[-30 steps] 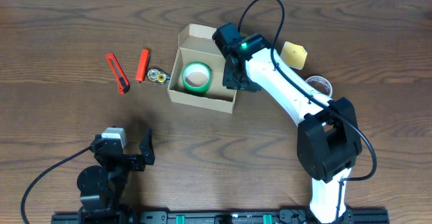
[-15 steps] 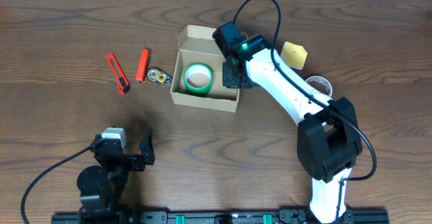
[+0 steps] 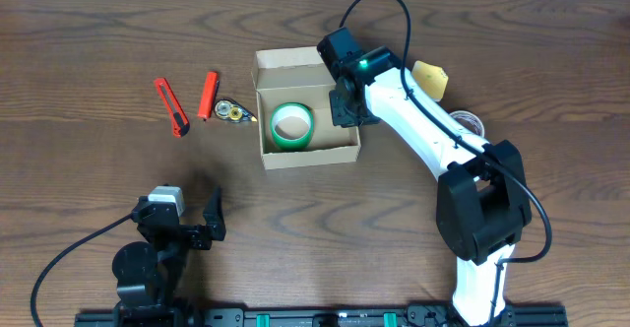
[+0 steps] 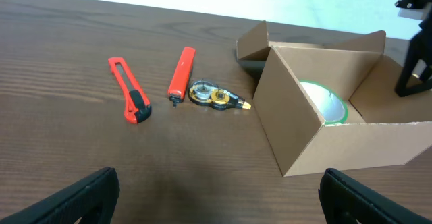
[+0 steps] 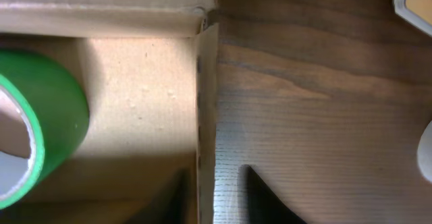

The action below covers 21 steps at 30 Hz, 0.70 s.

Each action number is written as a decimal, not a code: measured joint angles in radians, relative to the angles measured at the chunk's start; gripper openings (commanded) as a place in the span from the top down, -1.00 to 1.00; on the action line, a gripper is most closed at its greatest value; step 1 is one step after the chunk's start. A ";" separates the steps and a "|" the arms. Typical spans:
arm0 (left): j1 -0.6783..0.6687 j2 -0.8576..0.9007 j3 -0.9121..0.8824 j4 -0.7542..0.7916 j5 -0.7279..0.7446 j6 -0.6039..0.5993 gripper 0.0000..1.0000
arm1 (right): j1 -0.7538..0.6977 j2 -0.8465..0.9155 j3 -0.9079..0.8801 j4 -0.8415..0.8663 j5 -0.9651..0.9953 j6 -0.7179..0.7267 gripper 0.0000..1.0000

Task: Pack container

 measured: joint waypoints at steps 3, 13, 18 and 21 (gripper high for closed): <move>0.000 0.000 0.000 0.000 0.000 0.000 -0.91 | -0.003 0.000 0.000 -0.001 -0.003 -0.012 0.04; 0.000 0.000 0.000 0.000 0.000 0.000 -0.91 | -0.079 -0.047 0.037 -0.126 -0.028 -0.016 -0.34; 0.000 0.000 0.000 0.000 0.000 0.000 -0.91 | -0.233 -0.179 0.055 -0.153 -0.029 -0.029 -0.52; 0.000 0.000 0.000 0.000 0.000 0.000 -0.91 | -0.350 -0.227 0.074 -0.161 -0.045 -0.044 -0.62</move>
